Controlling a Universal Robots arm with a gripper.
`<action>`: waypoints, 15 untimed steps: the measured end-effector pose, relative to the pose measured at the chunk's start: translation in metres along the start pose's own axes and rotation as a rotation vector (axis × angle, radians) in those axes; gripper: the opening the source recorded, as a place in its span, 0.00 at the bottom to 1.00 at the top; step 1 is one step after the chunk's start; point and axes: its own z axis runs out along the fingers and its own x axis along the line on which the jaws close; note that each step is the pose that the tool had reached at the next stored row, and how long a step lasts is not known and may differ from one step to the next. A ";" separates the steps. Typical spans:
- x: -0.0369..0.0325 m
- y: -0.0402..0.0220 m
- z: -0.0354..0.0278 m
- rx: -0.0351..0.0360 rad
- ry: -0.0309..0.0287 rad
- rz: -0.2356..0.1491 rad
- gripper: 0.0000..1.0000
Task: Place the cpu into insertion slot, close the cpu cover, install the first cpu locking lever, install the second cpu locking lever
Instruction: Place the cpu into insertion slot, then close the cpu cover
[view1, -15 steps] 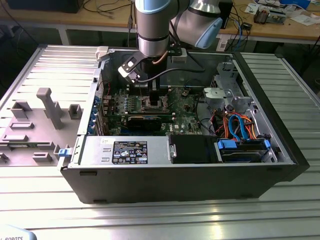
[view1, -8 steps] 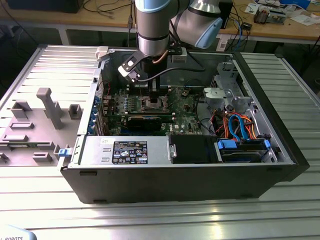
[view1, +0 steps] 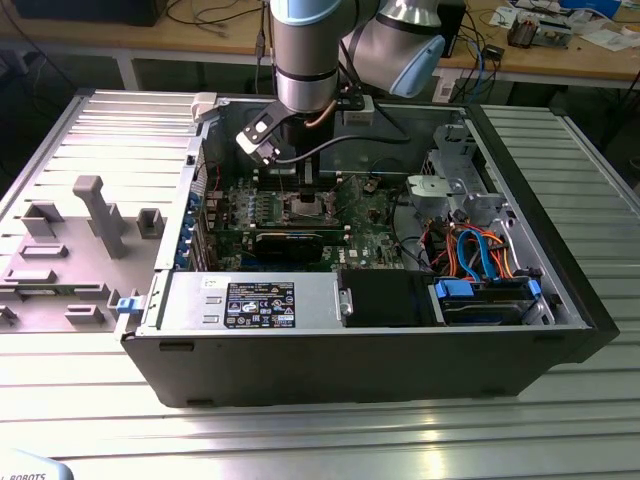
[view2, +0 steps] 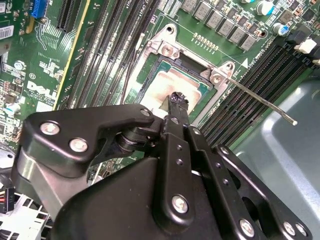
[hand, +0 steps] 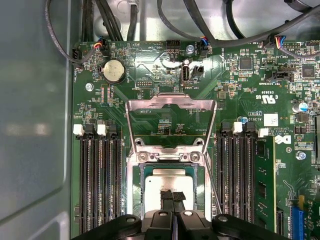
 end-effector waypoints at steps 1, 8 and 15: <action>0.0000 0.0000 0.0000 0.0000 0.0000 0.000 0.11; -0.0012 0.0000 0.0000 0.0000 -0.0001 0.000 0.11; -0.0013 0.0001 -0.0023 -0.0005 -0.0013 0.000 0.11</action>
